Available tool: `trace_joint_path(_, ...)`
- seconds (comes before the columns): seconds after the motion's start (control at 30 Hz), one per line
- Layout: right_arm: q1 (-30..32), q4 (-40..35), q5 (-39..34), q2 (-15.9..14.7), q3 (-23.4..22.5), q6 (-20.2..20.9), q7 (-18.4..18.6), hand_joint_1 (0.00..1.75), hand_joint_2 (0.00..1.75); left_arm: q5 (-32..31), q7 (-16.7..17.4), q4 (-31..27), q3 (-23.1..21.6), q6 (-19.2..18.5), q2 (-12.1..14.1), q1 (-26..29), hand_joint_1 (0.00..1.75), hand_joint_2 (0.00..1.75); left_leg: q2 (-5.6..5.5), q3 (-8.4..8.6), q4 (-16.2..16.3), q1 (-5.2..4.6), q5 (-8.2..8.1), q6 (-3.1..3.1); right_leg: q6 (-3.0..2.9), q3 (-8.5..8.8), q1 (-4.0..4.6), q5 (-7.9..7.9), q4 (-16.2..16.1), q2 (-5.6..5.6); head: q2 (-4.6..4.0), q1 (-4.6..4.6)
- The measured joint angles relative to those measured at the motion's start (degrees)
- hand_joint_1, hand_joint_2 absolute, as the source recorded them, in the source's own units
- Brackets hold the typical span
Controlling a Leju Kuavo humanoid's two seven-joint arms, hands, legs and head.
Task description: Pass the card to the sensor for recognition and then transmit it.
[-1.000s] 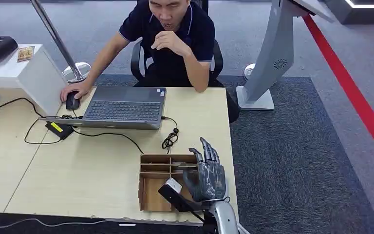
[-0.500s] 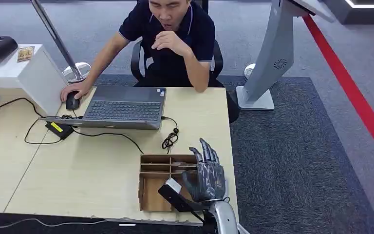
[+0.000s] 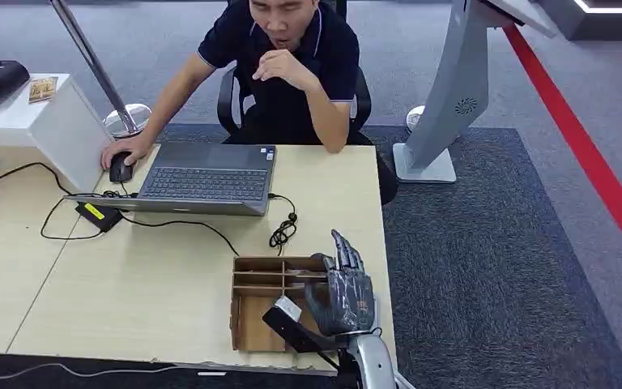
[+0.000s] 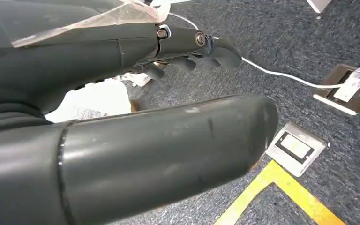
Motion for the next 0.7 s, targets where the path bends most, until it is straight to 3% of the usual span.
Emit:
trace_joint_path(0.13,0.0,0.0,0.0,0.0,0.0,0.0,0.0,0.66,1.75,-0.2,0.0,0.0,0.0,-0.2,0.0,0.0,0.0,0.0,0.0,0.0,0.0,0.0,0.0,0.0,0.0,0.0,0.0,0.0,0.0,0.0,0.0,0.0)
trace_joint_path(0.27,0.0,0.0,-0.1,0.0,0.1,0.0,0.0,0.75,1.75,-0.2,0.0,0.0,0.0,-0.2,0.0,-0.1,0.0,0.0,0.0,0.0,0.0,0.0,0.0,0.0,0.0,0.0,0.0,0.0,0.0,0.0,0.0,0.0)
trace_joint_path(0.7,0.0,0.0,-0.1,0.0,0.2,-0.1,0.2,0.68,1.75,-0.2,0.0,0.0,0.0,-0.2,0.0,-0.1,0.0,0.0,0.0,0.0,0.0,0.0,0.0,0.0,0.0,0.0,0.0,0.0,0.0,0.0,0.0,0.0)
